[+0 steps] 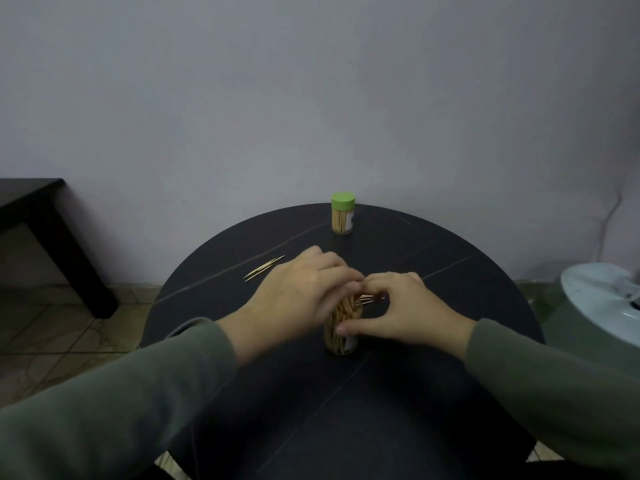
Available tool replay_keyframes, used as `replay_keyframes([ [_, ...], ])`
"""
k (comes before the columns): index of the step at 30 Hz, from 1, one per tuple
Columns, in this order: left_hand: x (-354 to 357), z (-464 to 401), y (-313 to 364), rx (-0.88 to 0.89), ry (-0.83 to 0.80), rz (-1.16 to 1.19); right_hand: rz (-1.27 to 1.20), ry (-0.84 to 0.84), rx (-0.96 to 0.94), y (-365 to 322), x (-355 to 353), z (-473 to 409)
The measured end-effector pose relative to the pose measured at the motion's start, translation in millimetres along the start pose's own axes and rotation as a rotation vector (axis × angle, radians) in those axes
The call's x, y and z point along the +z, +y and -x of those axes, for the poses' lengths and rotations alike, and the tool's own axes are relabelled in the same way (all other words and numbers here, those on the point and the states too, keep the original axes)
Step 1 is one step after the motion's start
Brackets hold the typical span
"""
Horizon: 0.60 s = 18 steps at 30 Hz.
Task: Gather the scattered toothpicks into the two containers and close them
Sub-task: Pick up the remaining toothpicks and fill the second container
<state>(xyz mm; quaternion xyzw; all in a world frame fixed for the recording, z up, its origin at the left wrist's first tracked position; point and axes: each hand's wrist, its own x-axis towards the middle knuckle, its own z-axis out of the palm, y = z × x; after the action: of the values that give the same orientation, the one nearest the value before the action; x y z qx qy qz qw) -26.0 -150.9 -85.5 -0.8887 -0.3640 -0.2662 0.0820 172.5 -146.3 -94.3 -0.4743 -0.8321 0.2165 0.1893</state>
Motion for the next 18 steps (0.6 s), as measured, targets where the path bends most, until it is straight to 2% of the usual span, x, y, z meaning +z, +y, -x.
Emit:
replay_keyframes([
  [3, -6.3, 4.4, -8.6, -0.085, -0.077, 0.043, 0.02, 0.01, 0.025, 2.4, 0.5, -0.7],
  [7, -3.3, 16.0, -14.1, 0.012, -0.385, 0.043, 0.041, 0.036, 0.055, 6.5, 1.5, -3.0],
  [10, -0.6, 19.1, -8.0, 0.031, -0.47, 0.046, 0.007, 0.021, 0.056, 7.9, 1.1, -4.3],
  [13, 1.8, 20.3, -6.0, 0.042, -0.357, -0.014, 0.006, 0.018, 0.064, 4.4, -0.8, -4.2],
  [15, 1.5, 19.0, -6.9, -0.054, -0.264, -0.023, 0.025, 0.029, 0.061, 2.3, -2.0, -3.8],
  [17, 0.4, 18.2, -11.7, -0.15, -0.259, 0.027, 0.031, 0.034, 0.057, 0.5, -2.9, -3.5],
  [18, -0.1, 18.5, -13.7, -0.134, -0.263, 0.057, 0.029, 0.028, 0.058, -0.1, -3.1, -3.4],
])
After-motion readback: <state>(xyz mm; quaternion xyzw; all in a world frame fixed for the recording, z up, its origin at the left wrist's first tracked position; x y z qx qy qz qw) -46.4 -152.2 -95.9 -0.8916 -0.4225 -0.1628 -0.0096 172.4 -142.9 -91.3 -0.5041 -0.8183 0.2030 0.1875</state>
